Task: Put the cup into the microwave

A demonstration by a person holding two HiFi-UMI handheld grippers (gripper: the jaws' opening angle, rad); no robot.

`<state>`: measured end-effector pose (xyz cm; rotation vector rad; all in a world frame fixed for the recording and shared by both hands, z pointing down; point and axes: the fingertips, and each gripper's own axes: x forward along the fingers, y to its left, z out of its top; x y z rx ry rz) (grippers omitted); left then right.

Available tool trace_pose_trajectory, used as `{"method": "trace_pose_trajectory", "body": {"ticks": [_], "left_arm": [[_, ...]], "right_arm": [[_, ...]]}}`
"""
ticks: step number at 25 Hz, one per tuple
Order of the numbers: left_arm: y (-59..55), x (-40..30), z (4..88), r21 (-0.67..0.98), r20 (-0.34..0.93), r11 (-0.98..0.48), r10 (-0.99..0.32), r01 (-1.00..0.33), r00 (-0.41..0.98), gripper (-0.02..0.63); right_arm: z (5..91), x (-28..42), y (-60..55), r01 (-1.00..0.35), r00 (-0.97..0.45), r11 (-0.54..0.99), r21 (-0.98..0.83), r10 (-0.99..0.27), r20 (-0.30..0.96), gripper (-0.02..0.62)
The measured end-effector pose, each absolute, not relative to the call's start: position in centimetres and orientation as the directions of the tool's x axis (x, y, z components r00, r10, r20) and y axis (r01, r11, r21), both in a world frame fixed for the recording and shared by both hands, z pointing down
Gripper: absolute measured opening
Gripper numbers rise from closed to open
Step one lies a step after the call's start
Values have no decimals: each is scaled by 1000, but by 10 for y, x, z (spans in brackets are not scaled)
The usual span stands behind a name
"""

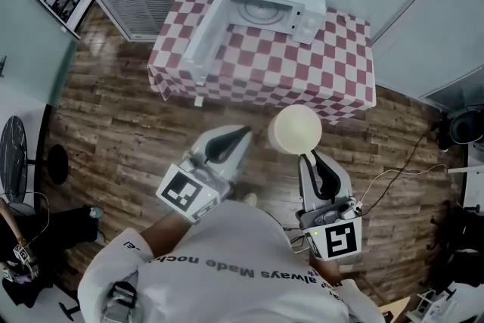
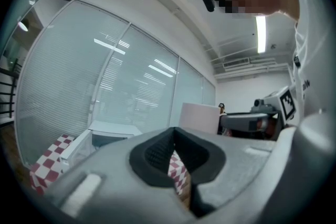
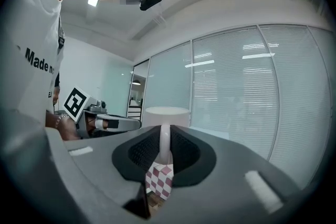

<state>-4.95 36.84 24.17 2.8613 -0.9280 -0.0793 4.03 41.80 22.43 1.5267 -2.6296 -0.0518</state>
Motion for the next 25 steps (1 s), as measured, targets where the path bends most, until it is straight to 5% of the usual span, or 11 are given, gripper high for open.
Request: {"method": "trace_pose_trajectory", "body": {"ticks": [25], "left_arm": [[232,-134,251,171,-13,-821,-555,-545,832,5]], "right_arm": [[228,-44,283,-888,-448,453,78,-891,78,46]]}}
